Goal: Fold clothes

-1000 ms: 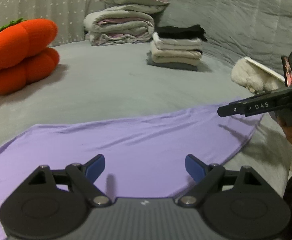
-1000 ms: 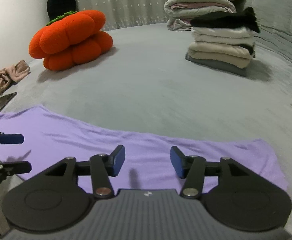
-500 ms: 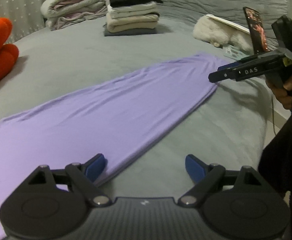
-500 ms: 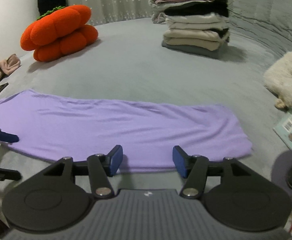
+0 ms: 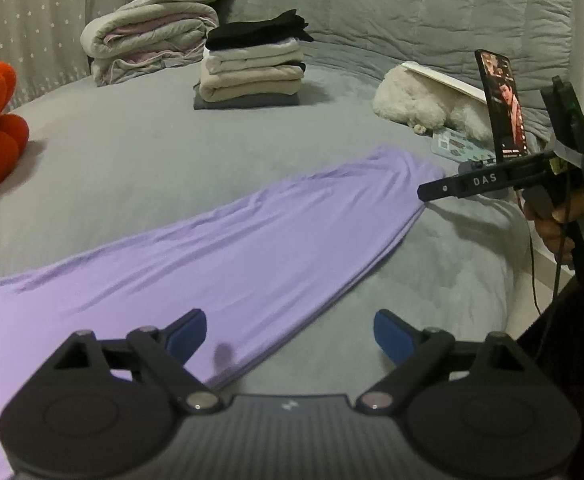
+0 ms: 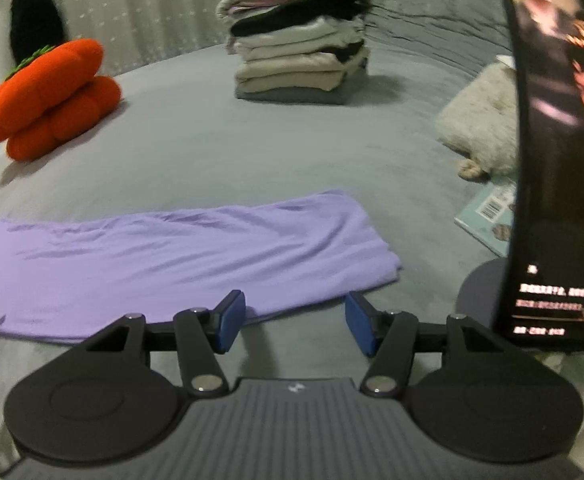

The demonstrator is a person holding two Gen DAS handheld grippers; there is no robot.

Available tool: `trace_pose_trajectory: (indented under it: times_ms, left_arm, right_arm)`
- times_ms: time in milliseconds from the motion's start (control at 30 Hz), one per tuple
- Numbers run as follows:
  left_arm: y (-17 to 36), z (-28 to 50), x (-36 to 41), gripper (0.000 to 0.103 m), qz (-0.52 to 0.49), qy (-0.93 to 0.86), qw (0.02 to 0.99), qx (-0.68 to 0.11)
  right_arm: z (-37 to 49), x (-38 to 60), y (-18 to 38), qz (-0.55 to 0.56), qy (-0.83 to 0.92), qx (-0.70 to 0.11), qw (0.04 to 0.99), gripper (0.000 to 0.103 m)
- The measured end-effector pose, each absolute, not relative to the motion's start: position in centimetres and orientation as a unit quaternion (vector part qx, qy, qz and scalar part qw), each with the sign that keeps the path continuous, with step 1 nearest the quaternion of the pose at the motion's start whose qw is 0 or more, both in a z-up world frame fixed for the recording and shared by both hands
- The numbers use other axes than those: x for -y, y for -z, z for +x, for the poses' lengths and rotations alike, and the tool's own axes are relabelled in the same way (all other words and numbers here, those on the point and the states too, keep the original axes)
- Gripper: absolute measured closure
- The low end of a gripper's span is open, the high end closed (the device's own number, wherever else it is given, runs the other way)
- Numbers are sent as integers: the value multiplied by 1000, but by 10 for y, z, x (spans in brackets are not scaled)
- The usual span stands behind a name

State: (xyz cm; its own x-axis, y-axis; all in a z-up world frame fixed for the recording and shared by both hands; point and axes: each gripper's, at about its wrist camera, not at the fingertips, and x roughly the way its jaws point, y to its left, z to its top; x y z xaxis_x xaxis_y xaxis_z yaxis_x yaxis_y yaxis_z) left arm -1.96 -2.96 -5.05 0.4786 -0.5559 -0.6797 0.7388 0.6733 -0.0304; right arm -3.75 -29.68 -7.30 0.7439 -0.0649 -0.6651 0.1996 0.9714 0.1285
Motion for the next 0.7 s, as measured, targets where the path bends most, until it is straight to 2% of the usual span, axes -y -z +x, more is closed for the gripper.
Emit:
trace_pose_trajectory:
  times_ms: [567, 700]
  left_arm:
    - [48, -8, 62, 10, 128, 360, 858, -344]
    - [48, 1, 64, 10, 98, 352, 862, -350]
  right_arm:
    - [-31, 301, 76, 111, 120, -345, 924, 43]
    - [-25, 300, 79, 115, 133, -335, 926, 43]
